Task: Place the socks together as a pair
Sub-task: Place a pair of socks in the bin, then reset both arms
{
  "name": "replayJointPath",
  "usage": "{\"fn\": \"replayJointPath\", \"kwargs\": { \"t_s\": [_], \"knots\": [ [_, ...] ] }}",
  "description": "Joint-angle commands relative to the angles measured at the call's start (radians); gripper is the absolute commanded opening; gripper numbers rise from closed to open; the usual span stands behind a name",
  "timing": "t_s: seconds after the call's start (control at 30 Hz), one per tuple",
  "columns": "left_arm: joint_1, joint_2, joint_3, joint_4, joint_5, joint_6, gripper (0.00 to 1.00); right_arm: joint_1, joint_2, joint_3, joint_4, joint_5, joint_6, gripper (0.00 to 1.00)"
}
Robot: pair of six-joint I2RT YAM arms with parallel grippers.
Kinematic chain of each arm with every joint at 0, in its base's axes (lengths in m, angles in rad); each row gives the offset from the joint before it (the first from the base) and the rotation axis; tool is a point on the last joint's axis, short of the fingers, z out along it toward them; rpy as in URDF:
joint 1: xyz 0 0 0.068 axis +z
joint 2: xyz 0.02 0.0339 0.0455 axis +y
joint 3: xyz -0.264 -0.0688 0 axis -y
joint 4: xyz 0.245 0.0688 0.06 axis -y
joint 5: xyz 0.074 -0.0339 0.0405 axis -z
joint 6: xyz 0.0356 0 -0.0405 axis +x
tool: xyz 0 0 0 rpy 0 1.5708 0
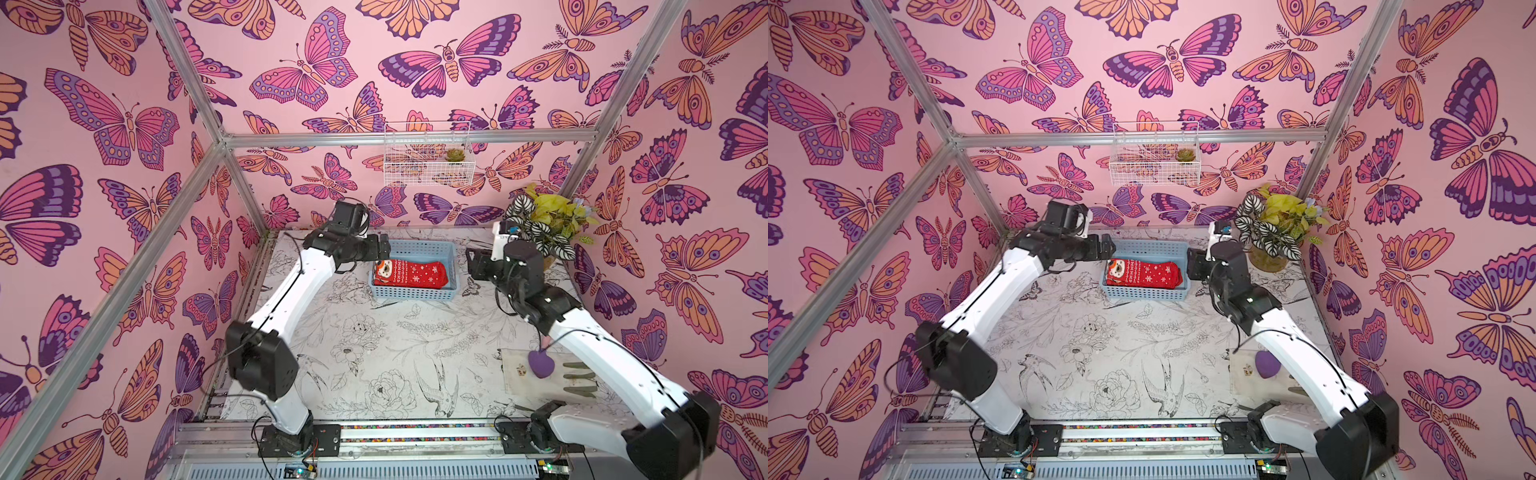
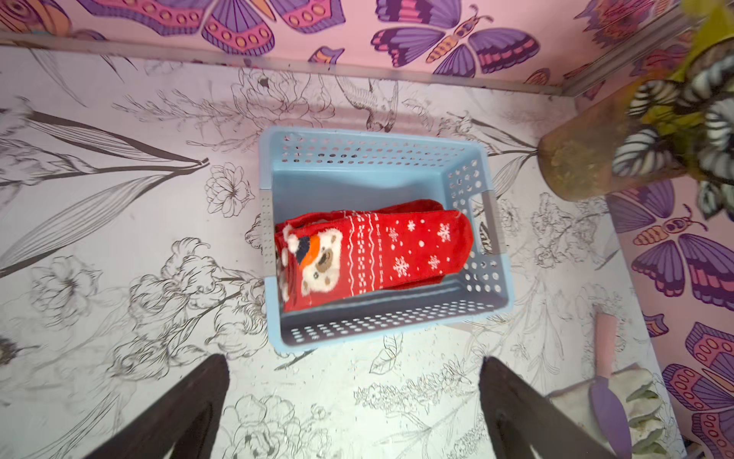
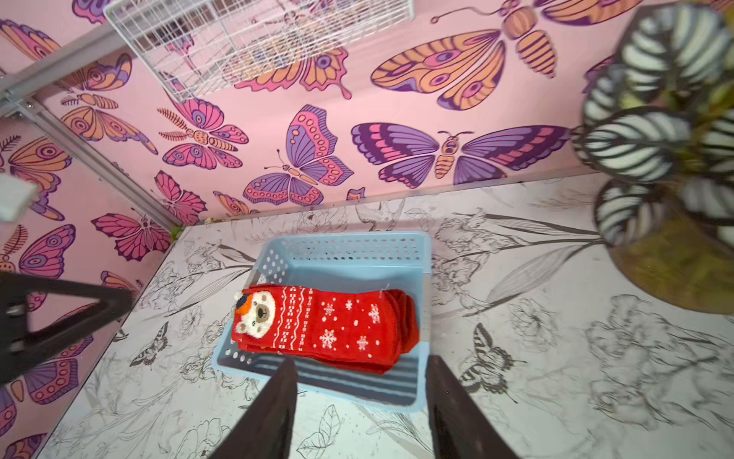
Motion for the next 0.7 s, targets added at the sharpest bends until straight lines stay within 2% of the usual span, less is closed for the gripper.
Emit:
{"fn": "replayJointPath", "kwargs": {
  "t_s": [0.0,0.03,0.13,0.17,0.2,0.3,0.37,0.47,0.53,0.67],
  "knots": [
    [-0.016,-0.163,-0.222,0.136,-0.123,-0.021,0.8,-0.004,-0.046,-0.093,-0.082,0.138,-0.08,0.54],
    [-0.013,-0.233,-0.325,0.223,-0.137,-0.022,0.98,-0.006,-0.067,-0.116,-0.083,0.155,-0.098,0.55],
    [-0.001,-0.409,-0.541,0.411,-0.194,-0.025,0.99,-0.004,-0.091,-0.177,-0.03,0.202,-0.139,0.56],
    [0.003,-0.448,-0.603,0.448,-0.216,-0.02,1.0,-0.004,-0.095,-0.195,-0.014,0.229,-0.147,0.6],
    [0.005,-0.486,-0.659,0.489,-0.222,0.011,1.0,-0.003,-0.096,-0.208,-0.005,0.263,-0.153,0.67],
    [0.004,-0.57,-0.804,0.596,-0.308,0.071,1.0,-0.003,-0.106,-0.241,-0.017,0.365,-0.137,0.97],
    [0.007,-0.607,-0.897,0.666,-0.449,0.075,1.0,-0.005,-0.134,-0.296,0.021,0.439,-0.085,0.98],
    [0.02,-0.655,-1.024,0.801,-0.562,0.142,1.0,-0.005,-0.186,-0.44,0.239,0.402,-0.2,0.97],
    [0.028,-0.677,-1.08,0.855,-0.629,0.173,1.0,-0.019,-0.191,-0.525,0.405,0.42,-0.243,0.99],
    [0.059,-0.684,-1.165,0.964,-0.801,0.217,1.0,-0.16,-0.166,-0.606,0.485,0.326,-0.156,0.99]
  ]
}}
